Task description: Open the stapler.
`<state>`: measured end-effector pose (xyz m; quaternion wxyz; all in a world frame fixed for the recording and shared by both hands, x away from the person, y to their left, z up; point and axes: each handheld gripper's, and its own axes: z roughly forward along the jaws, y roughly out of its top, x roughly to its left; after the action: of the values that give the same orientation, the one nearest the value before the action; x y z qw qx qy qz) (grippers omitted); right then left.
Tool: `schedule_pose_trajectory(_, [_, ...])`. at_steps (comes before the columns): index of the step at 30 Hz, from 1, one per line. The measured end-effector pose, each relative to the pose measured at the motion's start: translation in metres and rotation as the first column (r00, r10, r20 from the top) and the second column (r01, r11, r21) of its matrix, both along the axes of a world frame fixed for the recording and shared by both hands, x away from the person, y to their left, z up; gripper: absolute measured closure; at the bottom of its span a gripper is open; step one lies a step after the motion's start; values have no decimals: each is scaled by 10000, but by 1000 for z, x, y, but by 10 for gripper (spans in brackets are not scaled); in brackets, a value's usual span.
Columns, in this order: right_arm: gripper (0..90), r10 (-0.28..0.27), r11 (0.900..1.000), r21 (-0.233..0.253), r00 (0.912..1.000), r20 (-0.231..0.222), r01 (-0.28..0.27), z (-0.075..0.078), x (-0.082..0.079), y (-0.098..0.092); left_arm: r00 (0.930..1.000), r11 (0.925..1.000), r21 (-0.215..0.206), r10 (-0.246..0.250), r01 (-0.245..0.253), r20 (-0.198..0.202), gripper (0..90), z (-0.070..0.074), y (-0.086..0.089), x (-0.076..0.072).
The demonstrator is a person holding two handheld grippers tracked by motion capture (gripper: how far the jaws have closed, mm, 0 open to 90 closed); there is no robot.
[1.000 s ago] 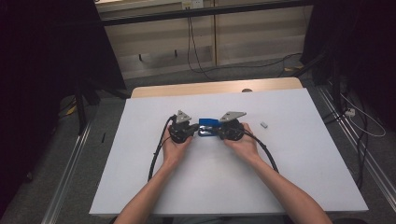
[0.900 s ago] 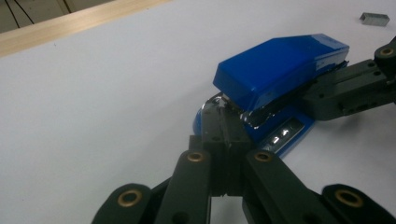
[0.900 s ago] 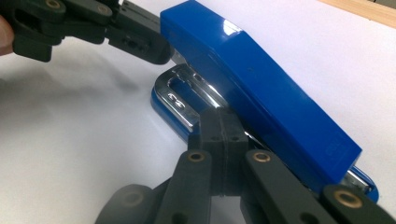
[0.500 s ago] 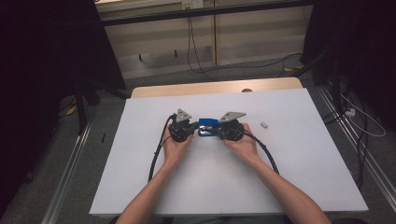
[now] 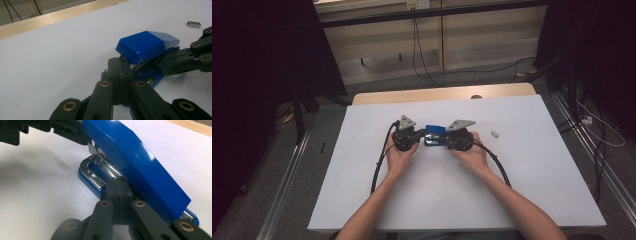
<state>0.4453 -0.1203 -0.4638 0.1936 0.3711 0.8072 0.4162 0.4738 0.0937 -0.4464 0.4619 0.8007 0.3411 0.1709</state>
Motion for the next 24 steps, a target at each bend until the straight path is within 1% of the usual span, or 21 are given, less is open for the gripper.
schedule_pose_trajectory(2, [900, -34, 9999, -121, 10000, 88, 35, 0, -1, 1, 10000, 9999, -126, 78, -79, -27, 900, 0, 0, 1])
schedule_pose_trajectory(5, [900, -50, 10000, -80, 10000, 62, 51, 0, -1, 1, 10000, 9996, -261, 92, -92, -23, 900, 1, -1, 1])
schedule_pose_trajectory(9, [900, -54, 9999, -115, 9999, 97, 55, 0, -1, 1, 10000, 9996, -292, -48, 48, -6, 900, 3, 0, 1])
schedule_pose_trajectory(10, [900, -51, 9999, -139, 9999, 118, 53, 0, -1, 2, 10000, 9993, -363, -28, 28, -15, 900, 3, 0, 1])
schedule_pose_trajectory(13, [900, -48, 9999, -133, 9999, 117, 50, 0, -2, 1, 10000, 9995, -311, -2, 3, 33, 900, 4, -1, 1])
schedule_pose_trajectory(17, [900, -46, 9997, -235, 9998, 208, 51, 1, -2, 2, 10000, 9992, -389, 4, -3, 22, 900, 4, -1, 2])
schedule_pose_trajectory(18, [900, -5, 9998, -196, 9996, 266, 10, 1, -3, 3, 10000, 9994, -335, -18, 19, 30, 900, 4, 0, 2])
schedule_pose_trajectory(19, [900, 11, 10000, -38, 9996, 294, -10, 2, -3, 3, 10000, 9994, -342, -30, 30, 6, 900, 4, 0, 3])
schedule_pose_trajectory(20, [900, 41, 9999, 113, 9987, 513, -47, 6, -4, 6, 10000, 9993, -373, -37, 36, -7, 900, 4, 0, 3])
schedule_pose_trajectory(21, [900, 41, 9999, 113, 9987, 513, -47, 6, -4, 6, 10000, 9993, -363, -35, 35, 1, 900, 4, 0, 3])
schedule_pose_trajectory(22, [900, 74, 9998, 193, 9978, 655, -86, 9, -4, 8, 10000, 9994, -345, -23, 23, -3, 900, 4, 0, 3])
schedule_pose_trajectory(24, [900, 117, 9995, 279, 9975, 700, -136, 13, -4, 12, 10000, 9991, -429, 25, -24, 3, 900, 4, -1, 2])
